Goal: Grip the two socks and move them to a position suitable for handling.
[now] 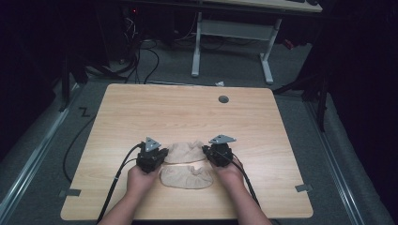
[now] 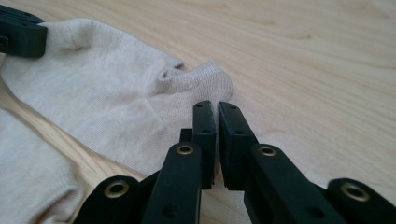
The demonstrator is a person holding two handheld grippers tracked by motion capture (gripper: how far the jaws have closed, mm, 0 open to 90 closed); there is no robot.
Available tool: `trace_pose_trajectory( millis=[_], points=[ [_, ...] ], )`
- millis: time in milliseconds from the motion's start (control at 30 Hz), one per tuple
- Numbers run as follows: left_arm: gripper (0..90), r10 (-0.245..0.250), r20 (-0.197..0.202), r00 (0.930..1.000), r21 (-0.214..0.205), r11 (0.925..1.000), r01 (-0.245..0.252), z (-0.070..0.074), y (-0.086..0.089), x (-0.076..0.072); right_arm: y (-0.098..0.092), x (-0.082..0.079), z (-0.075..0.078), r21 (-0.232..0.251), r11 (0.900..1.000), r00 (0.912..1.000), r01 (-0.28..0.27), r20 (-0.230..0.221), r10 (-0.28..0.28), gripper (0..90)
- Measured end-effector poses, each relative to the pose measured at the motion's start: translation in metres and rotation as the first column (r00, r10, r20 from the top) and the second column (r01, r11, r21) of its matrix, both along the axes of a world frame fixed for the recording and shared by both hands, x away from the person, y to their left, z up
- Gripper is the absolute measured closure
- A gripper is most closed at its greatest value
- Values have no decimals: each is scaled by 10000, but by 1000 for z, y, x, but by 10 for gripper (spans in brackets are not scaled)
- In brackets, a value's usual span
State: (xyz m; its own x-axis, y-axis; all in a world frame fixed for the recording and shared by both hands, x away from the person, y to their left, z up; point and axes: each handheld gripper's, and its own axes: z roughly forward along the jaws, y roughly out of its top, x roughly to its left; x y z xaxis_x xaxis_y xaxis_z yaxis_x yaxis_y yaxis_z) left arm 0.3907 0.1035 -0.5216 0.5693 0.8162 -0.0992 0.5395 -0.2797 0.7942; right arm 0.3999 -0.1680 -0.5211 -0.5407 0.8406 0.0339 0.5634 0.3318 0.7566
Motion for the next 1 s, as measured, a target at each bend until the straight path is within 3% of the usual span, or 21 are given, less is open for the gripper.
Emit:
trace_pose_trajectory(
  millis=[333,633,1000],
  points=[
    [866,-155,395,9991,-319,9994,168,17,5,-16,1,-21,20,-9,9995,9966,-328,758,327,867],
    [866,-442,408,9982,-567,9973,465,23,14,-37,1,-57,33,21,9981,9894,-615,1316,607,865],
    [866,-742,183,9971,-624,9952,752,18,15,-58,-1,-92,29,97,9967,9875,-810,1365,789,866]
  ],
)
